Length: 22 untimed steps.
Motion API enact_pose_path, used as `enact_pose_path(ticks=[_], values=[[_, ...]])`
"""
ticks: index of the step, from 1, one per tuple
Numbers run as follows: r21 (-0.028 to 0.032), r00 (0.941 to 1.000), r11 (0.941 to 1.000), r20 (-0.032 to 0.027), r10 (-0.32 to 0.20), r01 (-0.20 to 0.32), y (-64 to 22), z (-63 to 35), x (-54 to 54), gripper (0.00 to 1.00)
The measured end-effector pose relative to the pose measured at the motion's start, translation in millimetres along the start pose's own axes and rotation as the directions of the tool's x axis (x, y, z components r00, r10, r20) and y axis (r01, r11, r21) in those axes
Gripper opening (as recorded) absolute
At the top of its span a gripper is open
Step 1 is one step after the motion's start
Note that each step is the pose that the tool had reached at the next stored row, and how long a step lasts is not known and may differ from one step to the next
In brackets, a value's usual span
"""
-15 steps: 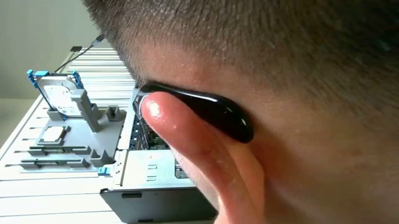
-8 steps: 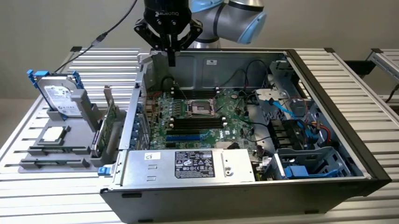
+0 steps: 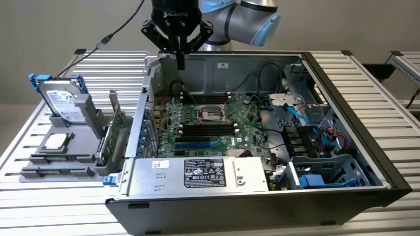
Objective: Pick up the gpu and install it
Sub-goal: 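Reach for the gpu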
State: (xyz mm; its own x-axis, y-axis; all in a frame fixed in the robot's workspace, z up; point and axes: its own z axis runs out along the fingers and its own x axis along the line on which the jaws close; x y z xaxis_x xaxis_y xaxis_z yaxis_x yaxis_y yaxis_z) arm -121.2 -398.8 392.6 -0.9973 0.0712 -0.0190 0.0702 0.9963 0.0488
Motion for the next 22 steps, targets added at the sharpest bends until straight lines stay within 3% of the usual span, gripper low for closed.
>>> enact_pose_path(ticks=[13,22], values=[[-0.0001,1.0000,1.0000,0.0000,0.000,0.000,-0.2,0.0,3.0,0.11],[0.0001,1.0000,1.0000,-0.0002,0.000,0.000,-1.7,-0.5,23.3,0.11]])
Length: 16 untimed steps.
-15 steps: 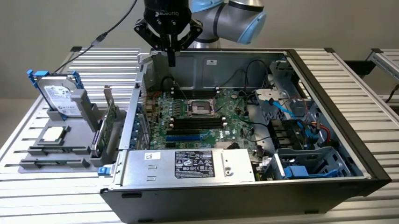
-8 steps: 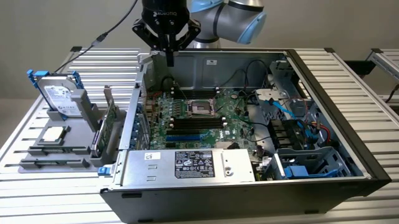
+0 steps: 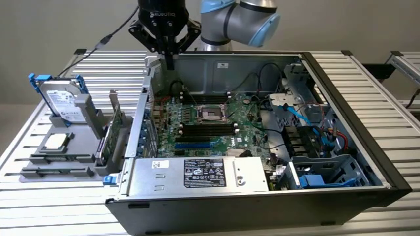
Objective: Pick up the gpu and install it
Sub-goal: 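Reach for the gpu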
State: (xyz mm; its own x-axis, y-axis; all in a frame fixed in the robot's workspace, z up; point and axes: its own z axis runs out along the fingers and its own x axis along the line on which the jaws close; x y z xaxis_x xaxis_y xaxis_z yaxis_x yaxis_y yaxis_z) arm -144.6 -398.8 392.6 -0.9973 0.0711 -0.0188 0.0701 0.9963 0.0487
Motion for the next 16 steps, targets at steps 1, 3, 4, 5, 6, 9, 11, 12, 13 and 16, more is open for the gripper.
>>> enact_pose_path(ticks=[1,3,4,5,6,9,11,12,13,16], values=[[0.0000,1.0000,1.0000,0.0000,0.000,0.000,-0.3,-0.1,4.1,0.11],[0.0000,1.0000,1.0000,0.0000,0.000,0.000,-1.0,-0.3,12.9,0.11],[0.0000,1.0000,1.0000,0.0000,0.000,0.000,-1.4,-0.4,17.3,0.11],[0.0000,1.0000,1.0000,0.0000,0.000,0.000,-1.7,-0.5,21.8,0.11],[0.0000,1.0000,1.0000,0.0000,0.000,0.000,-2.2,-0.6,26.6,0.11],[0.0000,1.0000,1.0000,0.0000,0.000,0.000,-3.5,-0.9,40.0,0.11],[0.0000,1.0000,1.0000,0.0000,0.000,0.000,-4.4,-1.1,49.0,0.11],[0.0000,1.0000,1.0000,0.0000,0.000,0.000,-4.9,-1.2,53.4,0.11],[0.0000,1.0000,1.0000,0.0000,0.000,0.000,-5.4,-1.3,58.3,0.11],[0.0000,1.0000,1.0000,0.0000,0.000,0.000,-7.0,-1.6,71.7,0.11]])
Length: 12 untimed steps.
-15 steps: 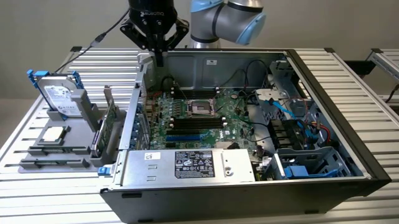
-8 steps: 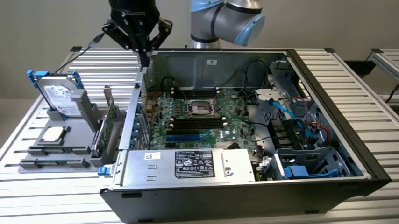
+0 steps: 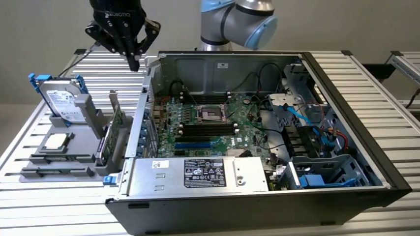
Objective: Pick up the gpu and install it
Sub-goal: 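Reach for the gpu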
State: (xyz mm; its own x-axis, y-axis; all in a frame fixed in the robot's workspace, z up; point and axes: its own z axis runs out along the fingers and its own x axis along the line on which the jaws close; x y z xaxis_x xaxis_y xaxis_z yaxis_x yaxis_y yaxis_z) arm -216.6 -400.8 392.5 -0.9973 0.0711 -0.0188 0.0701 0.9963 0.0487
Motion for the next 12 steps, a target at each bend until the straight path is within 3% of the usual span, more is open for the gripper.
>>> enact_pose_path(ticks=[8,12], values=[[0.0000,1.0000,1.0000,0.0000,0.000,0.000,-5.0,-0.8,35.5,0.11],[0.0002,1.0000,1.0000,-0.0016,0.000,0.000,-9.0,-0.6,42.2,0.11]])
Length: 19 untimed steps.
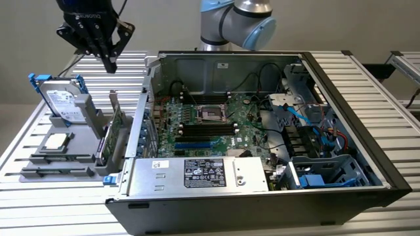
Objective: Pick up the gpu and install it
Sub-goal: 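Reach for the gpu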
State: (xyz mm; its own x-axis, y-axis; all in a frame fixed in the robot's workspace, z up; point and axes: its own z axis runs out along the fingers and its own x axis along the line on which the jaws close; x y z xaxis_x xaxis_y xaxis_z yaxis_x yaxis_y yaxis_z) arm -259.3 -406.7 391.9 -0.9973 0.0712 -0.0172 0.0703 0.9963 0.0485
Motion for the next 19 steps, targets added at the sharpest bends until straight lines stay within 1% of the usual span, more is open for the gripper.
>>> enact_pose_path(ticks=[6,10,13,18,19], values=[[0.0000,1.0000,1.0000,-0.0004,0.000,0.000,-6.5,1.1,9.9,0.11],[0.0001,1.0000,1.0000,-0.0032,0.000,0.000,-10.2,2.5,15.4,0.11],[0.0005,1.0000,1.0000,-0.0086,0.000,0.000,-12.2,4.0,20.2,0.11],[0.0019,0.9998,1.0000,-0.0221,0.001,-0.001,-13.7,6.1,26.8,0.11],[0.0019,0.9998,1.0000,-0.0221,0.001,-0.001,-13.7,6.1,26.8,0.11]])
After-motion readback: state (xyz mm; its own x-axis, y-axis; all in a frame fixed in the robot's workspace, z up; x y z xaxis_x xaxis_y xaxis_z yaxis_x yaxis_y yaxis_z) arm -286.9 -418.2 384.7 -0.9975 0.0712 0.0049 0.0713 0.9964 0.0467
